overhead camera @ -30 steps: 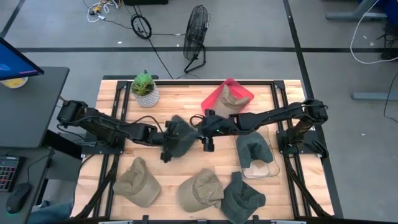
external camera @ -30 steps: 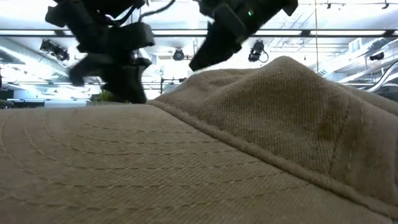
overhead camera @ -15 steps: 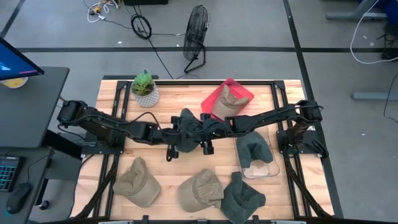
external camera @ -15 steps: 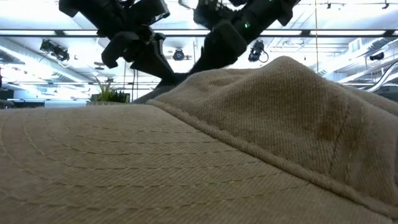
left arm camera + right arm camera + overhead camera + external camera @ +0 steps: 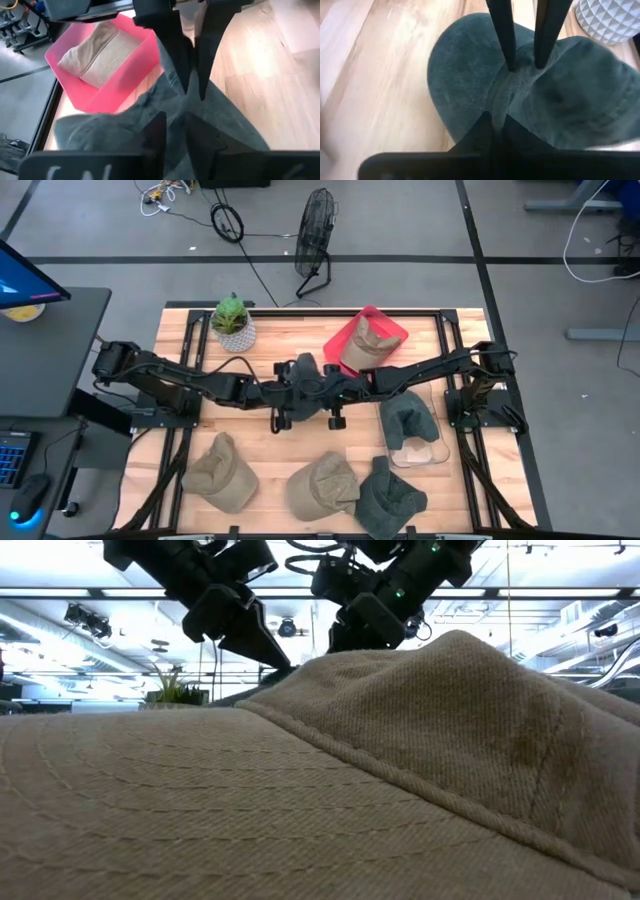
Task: Pick & Place hat
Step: Put the left gray cap into the transparent bin
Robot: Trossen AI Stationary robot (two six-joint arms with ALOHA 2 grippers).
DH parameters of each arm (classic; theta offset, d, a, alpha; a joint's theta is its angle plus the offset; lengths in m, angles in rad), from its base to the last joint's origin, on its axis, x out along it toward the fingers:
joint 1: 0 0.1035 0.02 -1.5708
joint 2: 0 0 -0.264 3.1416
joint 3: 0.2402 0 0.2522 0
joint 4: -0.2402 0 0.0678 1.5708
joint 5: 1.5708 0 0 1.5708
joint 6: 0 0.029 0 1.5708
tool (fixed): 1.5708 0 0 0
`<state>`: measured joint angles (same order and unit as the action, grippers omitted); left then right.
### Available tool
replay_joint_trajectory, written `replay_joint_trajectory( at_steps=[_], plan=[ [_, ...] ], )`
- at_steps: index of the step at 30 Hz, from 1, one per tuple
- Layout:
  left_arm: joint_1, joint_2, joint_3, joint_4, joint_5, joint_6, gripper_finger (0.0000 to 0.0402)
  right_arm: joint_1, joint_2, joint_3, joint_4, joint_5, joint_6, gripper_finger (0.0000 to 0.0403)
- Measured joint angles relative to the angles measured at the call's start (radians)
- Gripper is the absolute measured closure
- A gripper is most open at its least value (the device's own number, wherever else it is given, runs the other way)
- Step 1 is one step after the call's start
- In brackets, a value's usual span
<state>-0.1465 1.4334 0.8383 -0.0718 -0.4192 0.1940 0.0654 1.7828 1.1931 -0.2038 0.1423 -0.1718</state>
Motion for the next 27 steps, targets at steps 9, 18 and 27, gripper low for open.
replay_joint_trajectory(
  at_steps=[9, 18, 27],
  plan=[
    [0.011, 0.0, 0.0, -0.001, -0.268, 0.001, 0.0266, 0.006, -0.073, 0.015, -0.212, 0.271, 0.153, 0.0395],
    [0.015, 0.0, 0.0, -0.012, -0.373, -0.05, 0.0254, 0.075, -0.277, 0.155, -0.624, 0.511, 0.377, 0.0394],
    [0.032, 0.0, 0.0, -0.036, -0.373, -0.053, 0.0257, 0.123, -0.421, 0.173, -1.06, 0.418, 1.093, 0.0388]
  ],
)
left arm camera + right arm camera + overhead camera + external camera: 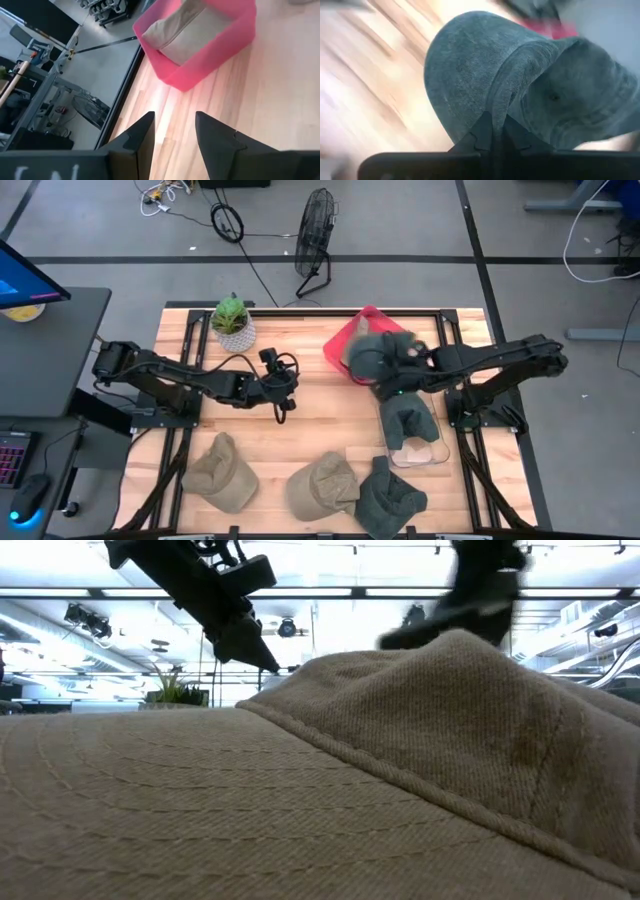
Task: Pick & Place hat
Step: Put the left gray cap into the transparent bin
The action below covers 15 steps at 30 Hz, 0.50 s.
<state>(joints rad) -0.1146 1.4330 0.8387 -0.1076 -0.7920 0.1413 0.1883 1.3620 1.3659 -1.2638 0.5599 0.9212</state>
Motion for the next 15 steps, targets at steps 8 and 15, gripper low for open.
replay_joint_trajectory(
  at_steps=[8, 15],
  plan=[
    [0.054, 0.0, 0.0, -0.012, 0.0, -0.001, 0.0257, 0.051, 0.034, 0.0, -0.232, -0.39, 0.273, 0.0383],
    [0.1, 0.0, 0.0, -0.026, 0.0, -0.129, 0.0257, 0.093, 0.051, 0.0, -0.113, -0.527, 0.347, 0.0383]
  ],
)
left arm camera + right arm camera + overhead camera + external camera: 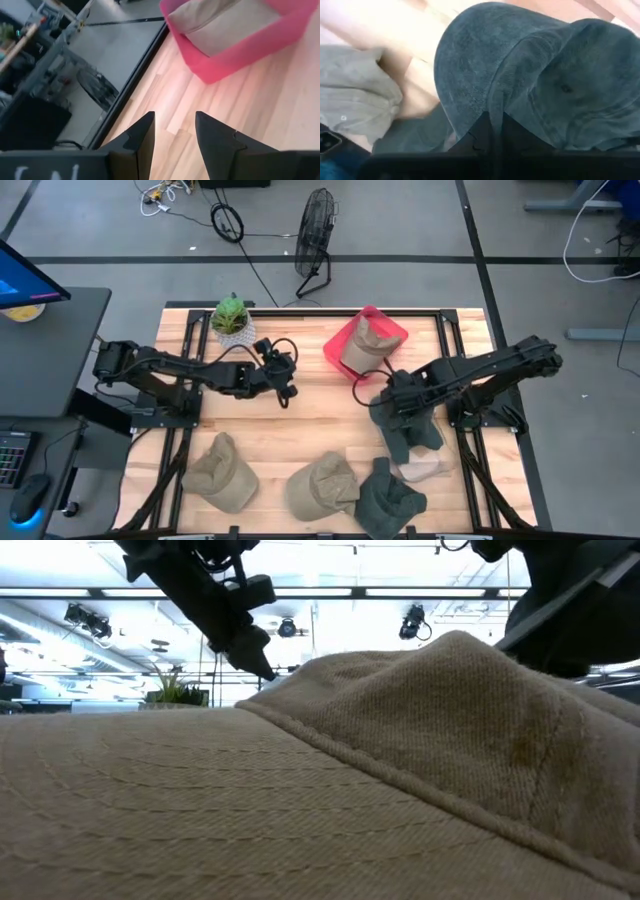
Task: Pick & Place hat
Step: Put the left gray cap into the transparent bin
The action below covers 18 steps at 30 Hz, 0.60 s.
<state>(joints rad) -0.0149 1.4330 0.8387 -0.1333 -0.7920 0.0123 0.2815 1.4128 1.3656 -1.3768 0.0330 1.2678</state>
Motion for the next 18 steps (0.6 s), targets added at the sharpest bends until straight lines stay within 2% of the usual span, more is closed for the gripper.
replay_joint_trajectory(
  at_steps=[10, 18],
  plan=[
    [0.033, 0.0, 0.0, 0.008, 0.0, -0.038, 0.0257, 0.092, -0.002, 0.001, -0.137, 0.08, 0.263, 0.0389],
    [0.1, 0.0, 0.0, 0.01, 0.0, -0.058, 0.0257, 0.2, -0.005, 0.152, -0.17, 0.172, 0.383, 0.039]
  ],
)
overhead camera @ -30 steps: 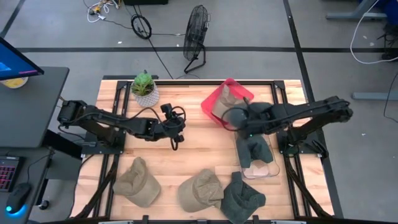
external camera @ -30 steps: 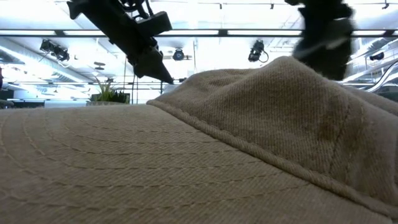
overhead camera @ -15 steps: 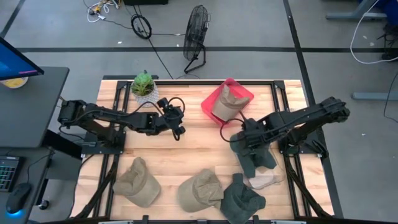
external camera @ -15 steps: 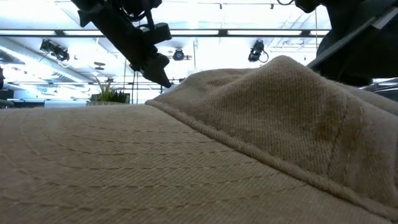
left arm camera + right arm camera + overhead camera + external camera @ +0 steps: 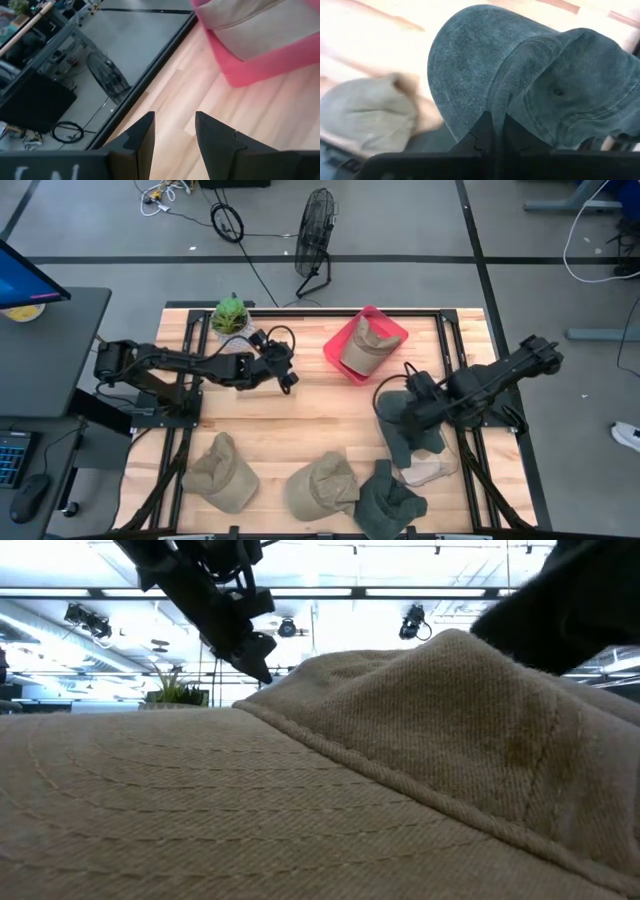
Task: Pick & Place hat
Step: Put the left gray cap into the transparent bin
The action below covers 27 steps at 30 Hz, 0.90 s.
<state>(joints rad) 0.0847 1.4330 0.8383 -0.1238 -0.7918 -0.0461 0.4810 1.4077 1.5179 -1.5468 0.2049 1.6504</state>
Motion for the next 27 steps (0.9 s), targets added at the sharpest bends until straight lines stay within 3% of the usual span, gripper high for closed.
replay_joint_trajectory(
  at_steps=[3, 6, 15, 20, 27],
  plan=[
    [0.025, 0.0, 0.0, 0.0, 0.0, -0.018, 0.0257, 0.046, 0.0, 0.033, 0.009, -0.007, 0.035, 0.039],
    [0.045, 0.0, 0.0, 0.0, 0.0, -0.036, 0.0257, 0.095, 0.0, 0.027, 0.056, -0.083, 0.118, 0.039],
    [0.063, 0.0, 0.0, 0.0, 0.015, -0.055, 0.0257, 0.163, 0.039, -0.153, 0.108, -0.122, 0.327, 0.039],
    [0.063, 0.0, 0.0, 0.0, 0.038, -0.056, 0.0258, 0.11, 0.042, -0.255, 0.157, -0.063, 0.313, 0.0375],
    [0.063, 0.0, 0.0, -0.001, 0.039, -0.063, 0.0258, 0.021, 0.039, -0.26, 0.26, -0.064, 0.137, 0.0348]
  ],
)
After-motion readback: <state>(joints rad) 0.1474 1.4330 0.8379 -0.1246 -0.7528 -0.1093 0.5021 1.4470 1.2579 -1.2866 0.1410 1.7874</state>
